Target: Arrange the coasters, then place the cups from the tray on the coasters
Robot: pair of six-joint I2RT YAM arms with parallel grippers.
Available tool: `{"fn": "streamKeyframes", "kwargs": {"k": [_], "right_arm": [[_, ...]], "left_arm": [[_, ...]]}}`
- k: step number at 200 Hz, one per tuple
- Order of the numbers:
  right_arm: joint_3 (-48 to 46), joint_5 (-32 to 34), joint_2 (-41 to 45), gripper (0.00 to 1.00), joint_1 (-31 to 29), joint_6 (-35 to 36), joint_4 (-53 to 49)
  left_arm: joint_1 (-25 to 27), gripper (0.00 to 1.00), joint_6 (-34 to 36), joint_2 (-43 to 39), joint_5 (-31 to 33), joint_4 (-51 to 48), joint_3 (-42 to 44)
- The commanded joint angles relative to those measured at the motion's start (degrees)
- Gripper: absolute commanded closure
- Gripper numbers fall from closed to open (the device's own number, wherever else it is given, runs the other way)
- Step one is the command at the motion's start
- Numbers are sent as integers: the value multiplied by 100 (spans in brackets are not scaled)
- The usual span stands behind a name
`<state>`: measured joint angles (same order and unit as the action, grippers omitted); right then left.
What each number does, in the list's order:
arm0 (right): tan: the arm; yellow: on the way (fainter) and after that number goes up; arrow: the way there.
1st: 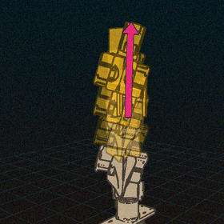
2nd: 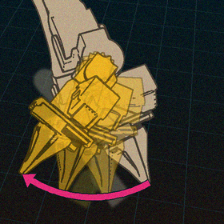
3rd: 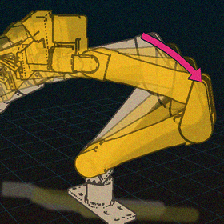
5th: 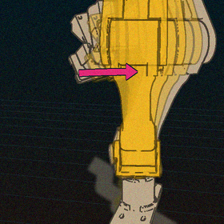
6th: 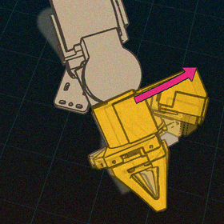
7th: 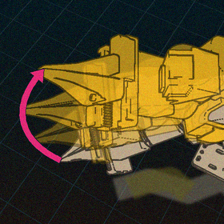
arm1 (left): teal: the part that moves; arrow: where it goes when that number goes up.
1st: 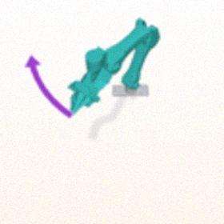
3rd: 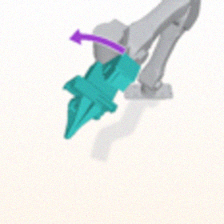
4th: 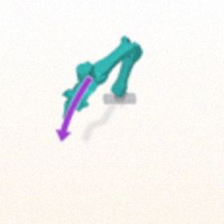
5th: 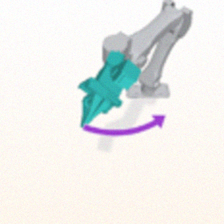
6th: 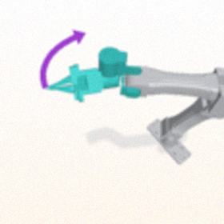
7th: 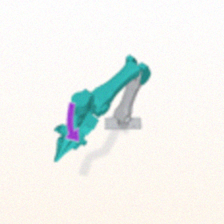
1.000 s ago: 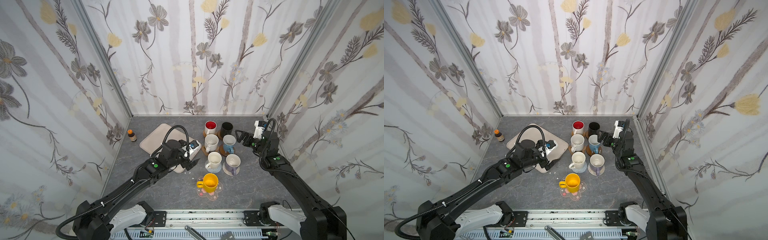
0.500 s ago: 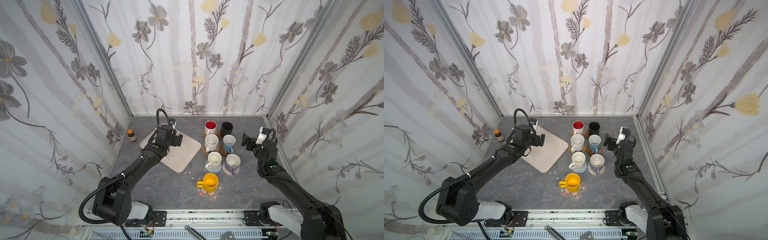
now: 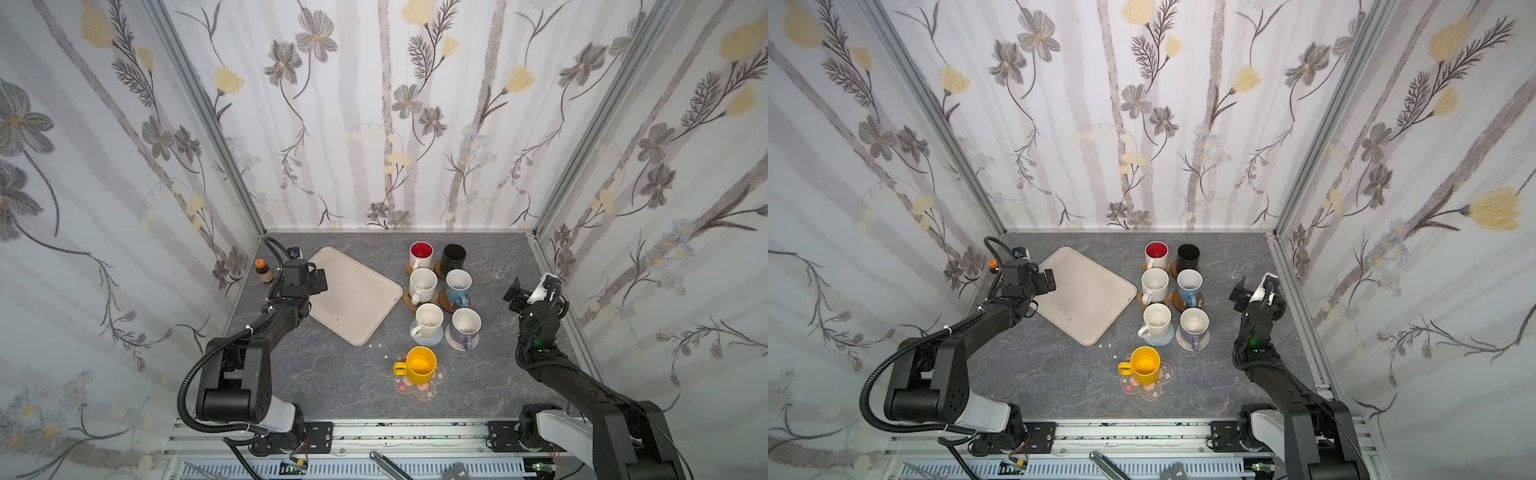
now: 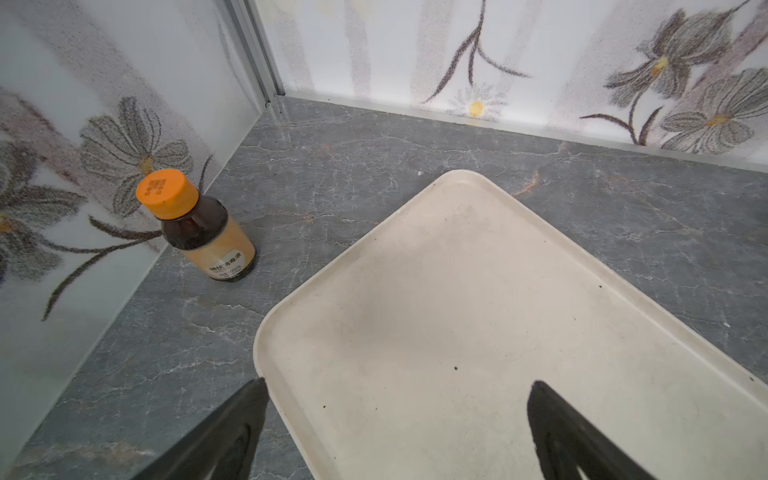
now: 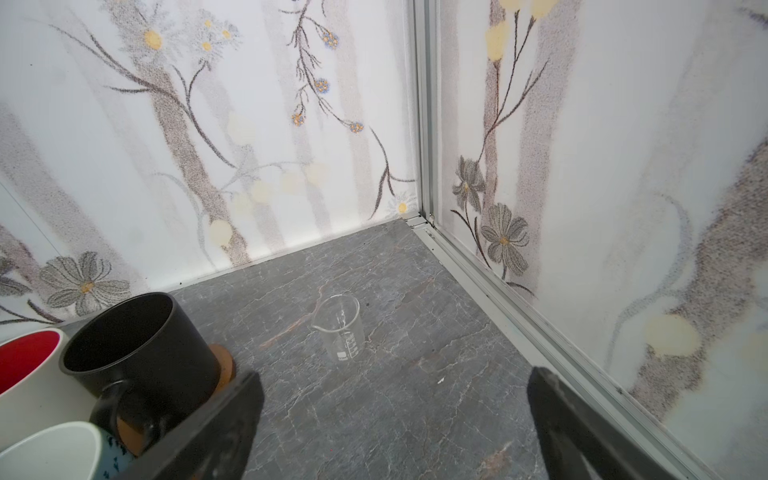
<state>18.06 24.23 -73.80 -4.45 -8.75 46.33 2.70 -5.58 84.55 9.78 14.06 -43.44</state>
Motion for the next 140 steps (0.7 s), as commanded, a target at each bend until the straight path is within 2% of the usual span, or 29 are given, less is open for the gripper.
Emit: {"fn": "streamKeyframes", "kwargs": {"k": [1,19,34,72,88,117,125,135,140], "right_arm": [[19,140,-238,0,35,194,757],[-75,71,-371,0,99,176,1052],[-138,31,-459,0,137,127,1168],[-575,-71,-776,0,137,220,2276],[-629,-223,-673,0,121,261,2173],[-905,-716,-827,0,-14,626,2850],[-1038,-640,-1031,0,-92,705,3280],[-1280,-447,-1405,0,-192,865,4361],[-1335,-363,-1383,0,-248,883,4393]], "left_arm": [[-106,0,-143,-24,-272,1327,246],[-153,0,-79,106,-600,1593,360],[-164,0,-35,205,-670,1876,507],[-206,0,179,473,-673,2540,850],[-244,0,130,535,-706,2708,977],[-244,0,137,584,-737,3333,1377],[-235,0,137,563,-692,3582,1541],[-199,0,157,505,-609,3835,1705],[-184,0,161,460,-580,3939,1780]]}}
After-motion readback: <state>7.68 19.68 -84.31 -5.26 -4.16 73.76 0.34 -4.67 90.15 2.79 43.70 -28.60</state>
